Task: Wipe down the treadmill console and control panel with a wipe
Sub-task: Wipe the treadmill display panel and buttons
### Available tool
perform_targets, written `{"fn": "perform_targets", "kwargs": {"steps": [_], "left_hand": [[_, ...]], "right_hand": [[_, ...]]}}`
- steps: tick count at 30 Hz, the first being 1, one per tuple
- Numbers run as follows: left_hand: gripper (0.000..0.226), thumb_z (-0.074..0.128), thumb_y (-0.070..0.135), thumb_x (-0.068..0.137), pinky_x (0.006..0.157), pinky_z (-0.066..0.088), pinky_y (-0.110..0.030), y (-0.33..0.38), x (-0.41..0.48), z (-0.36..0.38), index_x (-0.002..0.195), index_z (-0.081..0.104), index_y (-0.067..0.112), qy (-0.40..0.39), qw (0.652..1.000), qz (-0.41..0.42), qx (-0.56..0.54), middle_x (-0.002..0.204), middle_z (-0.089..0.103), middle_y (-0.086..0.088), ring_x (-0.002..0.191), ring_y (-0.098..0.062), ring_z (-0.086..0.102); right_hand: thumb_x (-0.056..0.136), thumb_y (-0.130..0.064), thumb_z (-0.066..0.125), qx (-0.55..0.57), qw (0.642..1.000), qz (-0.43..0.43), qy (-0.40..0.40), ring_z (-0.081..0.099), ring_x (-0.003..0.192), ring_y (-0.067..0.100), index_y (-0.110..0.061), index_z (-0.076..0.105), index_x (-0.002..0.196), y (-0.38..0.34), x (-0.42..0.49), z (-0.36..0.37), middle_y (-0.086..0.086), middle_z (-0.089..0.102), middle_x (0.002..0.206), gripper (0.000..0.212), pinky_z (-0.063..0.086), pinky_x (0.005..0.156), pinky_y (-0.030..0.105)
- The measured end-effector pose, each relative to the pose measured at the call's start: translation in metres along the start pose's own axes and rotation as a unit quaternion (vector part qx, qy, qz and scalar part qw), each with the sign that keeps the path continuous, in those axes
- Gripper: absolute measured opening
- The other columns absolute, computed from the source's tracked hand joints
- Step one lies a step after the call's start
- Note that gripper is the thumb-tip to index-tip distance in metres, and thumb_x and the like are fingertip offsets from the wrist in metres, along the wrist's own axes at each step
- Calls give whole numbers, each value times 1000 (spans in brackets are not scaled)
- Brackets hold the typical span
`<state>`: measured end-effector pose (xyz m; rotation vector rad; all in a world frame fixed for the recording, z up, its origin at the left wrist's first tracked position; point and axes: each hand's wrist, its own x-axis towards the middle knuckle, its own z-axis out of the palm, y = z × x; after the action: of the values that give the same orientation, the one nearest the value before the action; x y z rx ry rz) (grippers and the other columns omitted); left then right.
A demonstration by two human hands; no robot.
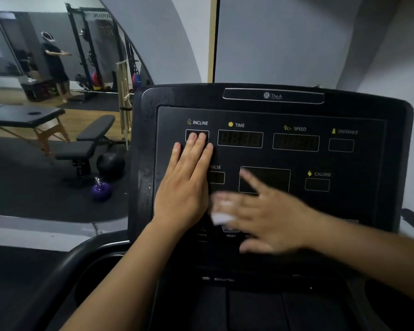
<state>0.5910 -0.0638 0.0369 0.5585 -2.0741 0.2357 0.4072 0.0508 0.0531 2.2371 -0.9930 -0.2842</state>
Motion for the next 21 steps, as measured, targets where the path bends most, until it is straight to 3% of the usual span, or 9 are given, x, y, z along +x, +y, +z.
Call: {"fn": "perform_targets", "kwargs": {"steps": [4,7,10,14,18,21], "left_hand": [[52,39,2,93,124,10,-45,1,0,0,145,41,-3,-9,1000,-5,2,156,34,-20,149,-30,23],[51,37,5,95,124,10,-44,2,-1,-2,145,40,-3,-15,1000,-6,6,156,33,-20,150,-29,21],[50,36,7,96,124,11,-45,2,-1,-3,145,40,-3,-14,1000,-7,9,156,33,-20,149,-29,22],[50,36,6,96,124,11,-45,4,-1,-2,145,41,-3,-11,1000,-5,13,156,34,-20,149,-31,23],[50,37,4,96,124,12,-47,3,-1,0,145,40,-4,-1,1000,-5,17,155,34,-21,148,-32,23],[50,37,3,95,123,12,-47,4,-1,1,145,40,-4,3,1000,-5,14,155,34,-21,148,-32,24]], "right_hand": [[96,-59,23,-66,985,157,12,11,149,22,-14,22,152,81,0,-27,9,16,161,72,5,110,72],[96,-63,8,-86,967,238,-28,2,150,24,-13,18,153,117,-1,-41,9,6,163,76,2,111,72],[96,-65,6,-84,957,276,-14,-4,150,25,-12,15,153,108,1,-38,10,-1,163,79,1,112,70],[95,-66,12,-62,970,237,0,1,150,28,-10,21,151,62,-5,-21,12,4,162,80,2,111,71],[96,-64,25,-12,991,137,3,3,150,26,-11,25,151,-5,-24,4,11,8,163,77,-3,113,68],[97,-63,29,16,998,52,-21,2,151,24,-16,40,145,-34,-40,13,7,10,163,68,-4,114,65]]}}
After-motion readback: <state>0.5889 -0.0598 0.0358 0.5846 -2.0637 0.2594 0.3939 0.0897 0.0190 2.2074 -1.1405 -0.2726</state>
